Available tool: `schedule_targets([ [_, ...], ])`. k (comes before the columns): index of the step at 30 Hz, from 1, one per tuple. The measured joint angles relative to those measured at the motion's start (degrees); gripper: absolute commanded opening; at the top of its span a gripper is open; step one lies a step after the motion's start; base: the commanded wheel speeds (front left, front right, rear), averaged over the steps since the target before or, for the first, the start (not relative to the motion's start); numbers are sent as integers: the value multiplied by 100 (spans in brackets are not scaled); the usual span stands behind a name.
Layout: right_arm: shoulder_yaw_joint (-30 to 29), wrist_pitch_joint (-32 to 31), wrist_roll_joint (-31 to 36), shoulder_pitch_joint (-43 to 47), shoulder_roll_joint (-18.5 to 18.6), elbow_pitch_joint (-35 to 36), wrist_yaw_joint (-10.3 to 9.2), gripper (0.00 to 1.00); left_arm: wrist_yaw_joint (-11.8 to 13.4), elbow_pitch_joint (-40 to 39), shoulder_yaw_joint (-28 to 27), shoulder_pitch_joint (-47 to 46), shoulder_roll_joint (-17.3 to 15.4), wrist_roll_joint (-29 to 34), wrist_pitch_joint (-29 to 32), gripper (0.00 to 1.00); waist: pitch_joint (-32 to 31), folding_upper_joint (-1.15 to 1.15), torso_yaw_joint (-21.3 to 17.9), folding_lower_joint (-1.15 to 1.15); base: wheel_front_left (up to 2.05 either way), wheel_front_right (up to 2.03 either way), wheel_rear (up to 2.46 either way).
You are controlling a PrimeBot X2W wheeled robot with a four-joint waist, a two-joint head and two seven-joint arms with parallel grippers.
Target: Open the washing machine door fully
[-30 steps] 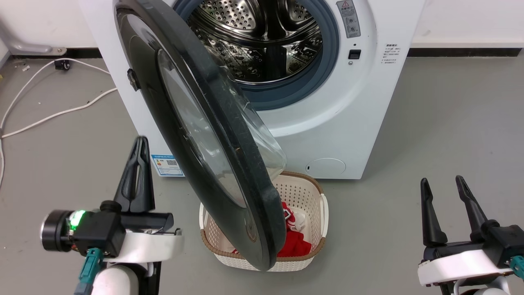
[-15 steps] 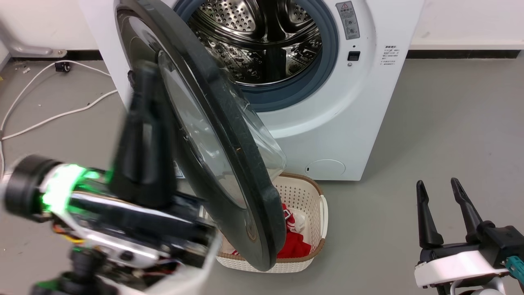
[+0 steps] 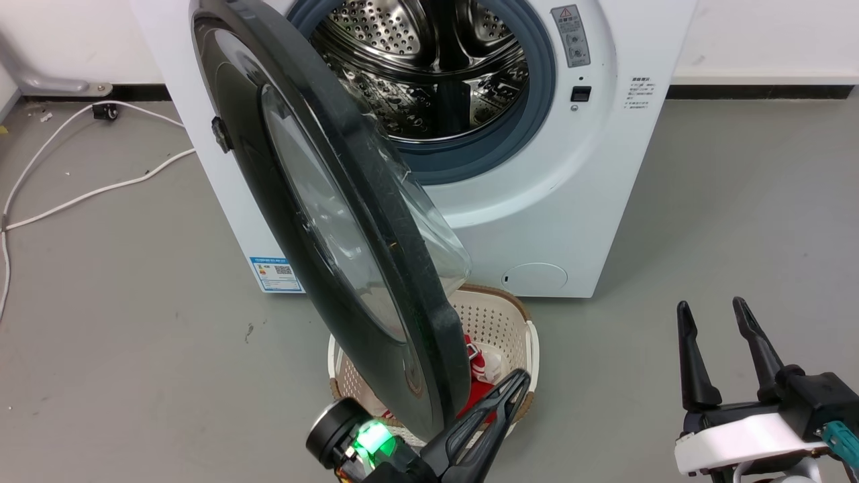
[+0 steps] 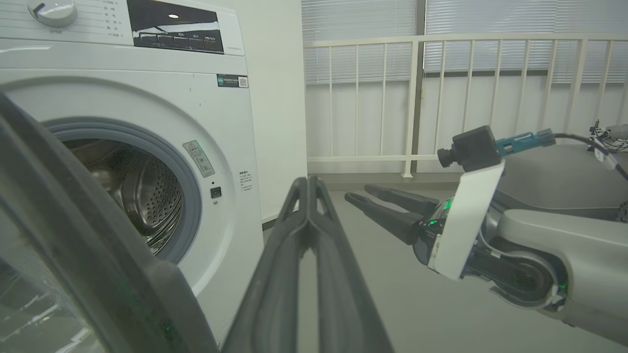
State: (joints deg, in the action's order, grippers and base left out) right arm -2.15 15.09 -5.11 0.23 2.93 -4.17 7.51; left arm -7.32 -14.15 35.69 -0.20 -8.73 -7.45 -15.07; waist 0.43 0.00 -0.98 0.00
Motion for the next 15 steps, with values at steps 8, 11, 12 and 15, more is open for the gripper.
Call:
schedule_targets([
  [8, 30, 0, -48, -26, 0, -42, 0, 100, -2, 1167, 174, -188, 1, -164, 0, 0, 95, 0, 29, 0, 0, 0, 0],
  [11, 37, 0, -86, -27, 0, -68, 0, 100, -7, 1417, 203, -472, 165, -197, -1, 0, 117, 0, 15, 0, 0, 0, 0],
  [12, 37, 0, -101, -29, 0, -81, 0, 100, -7, 1491, 213, -560, 212, -201, -1, 0, 127, 0, 9, 0, 0, 0, 0],
  [15, 53, 0, -135, -35, 0, -105, 0, 100, -5, 1700, 194, -796, 324, -245, -1, 0, 150, 0, -18, 0, 0, 0, 0],
])
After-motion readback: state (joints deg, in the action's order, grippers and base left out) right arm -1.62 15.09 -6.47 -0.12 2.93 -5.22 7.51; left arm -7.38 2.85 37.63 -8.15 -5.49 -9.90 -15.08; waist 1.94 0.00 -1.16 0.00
